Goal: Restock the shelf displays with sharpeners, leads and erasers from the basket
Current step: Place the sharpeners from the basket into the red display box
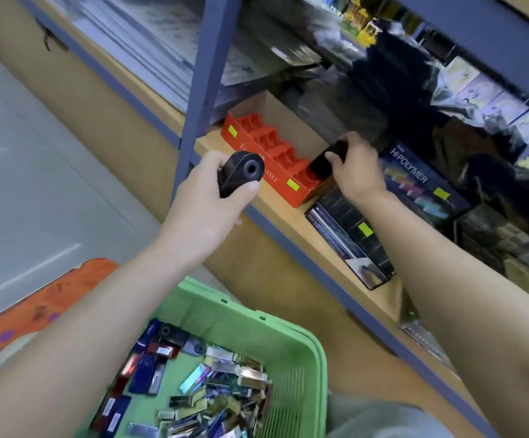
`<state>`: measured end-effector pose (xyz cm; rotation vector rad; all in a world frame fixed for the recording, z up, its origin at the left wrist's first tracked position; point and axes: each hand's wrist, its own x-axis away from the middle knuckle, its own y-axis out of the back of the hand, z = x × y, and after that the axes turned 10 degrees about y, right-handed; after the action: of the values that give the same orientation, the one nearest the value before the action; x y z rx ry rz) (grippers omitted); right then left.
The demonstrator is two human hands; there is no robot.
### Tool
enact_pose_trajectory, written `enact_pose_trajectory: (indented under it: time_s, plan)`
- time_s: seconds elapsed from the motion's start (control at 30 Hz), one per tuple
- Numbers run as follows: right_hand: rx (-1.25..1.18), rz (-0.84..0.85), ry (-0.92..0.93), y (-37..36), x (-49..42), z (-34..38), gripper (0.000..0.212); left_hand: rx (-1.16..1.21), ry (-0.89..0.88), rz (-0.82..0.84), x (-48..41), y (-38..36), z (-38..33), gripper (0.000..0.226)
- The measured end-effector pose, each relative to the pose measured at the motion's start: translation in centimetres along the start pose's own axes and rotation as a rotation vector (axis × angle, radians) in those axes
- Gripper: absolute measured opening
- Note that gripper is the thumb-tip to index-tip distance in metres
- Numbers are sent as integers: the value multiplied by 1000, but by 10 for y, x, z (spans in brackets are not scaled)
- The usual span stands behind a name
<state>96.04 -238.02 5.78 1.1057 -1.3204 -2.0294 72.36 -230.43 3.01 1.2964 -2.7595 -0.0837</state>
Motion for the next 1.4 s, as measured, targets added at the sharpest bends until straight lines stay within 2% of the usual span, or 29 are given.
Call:
enact_pose_trajectory:
  time_s: [0.23,0.47,0.63,0.7,0.73,0.8,0.9,1.0,1.1,1.2,1.3,1.4]
  plan:
    - [140,198,22,-13,-21,-14,32,-38,27,78,-23,-1,11,15]
    - [111,183,23,-11,-30,-14,38,-99,90,84,-37,10,14,14]
    - [227,318,13,-9,-29,-13,47,8,163,157,-40,2,14,18]
    - [234,244,79,-7,-20,-2,47,33,147,193,-40,-3,13,19]
    - [147,171,104,-5,-12,9,44,23,127,209,-40,-5,12,17]
    - [-174,90,96,3,7,37,31,-15,70,233,-40,-6,12,12]
    - [-563,246,9,16,39,72,25,-64,15,242,-39,-9,12,14]
    - [-709,363,-19,20,64,78,19,-17,27,242,-33,-16,13,15]
    - [-834,341,-158,24,83,67,26,-196,-55,238,-21,-25,17,17]
    - [-808,280,-225,29,91,51,16,-408,-174,288,-16,-32,17,18]
    - [-650,109,-264,31,84,29,21,-567,-211,315,-32,-33,11,39]
    - [-441,-6,-244,30,63,13,30,-702,-293,279,-53,-37,3,46]
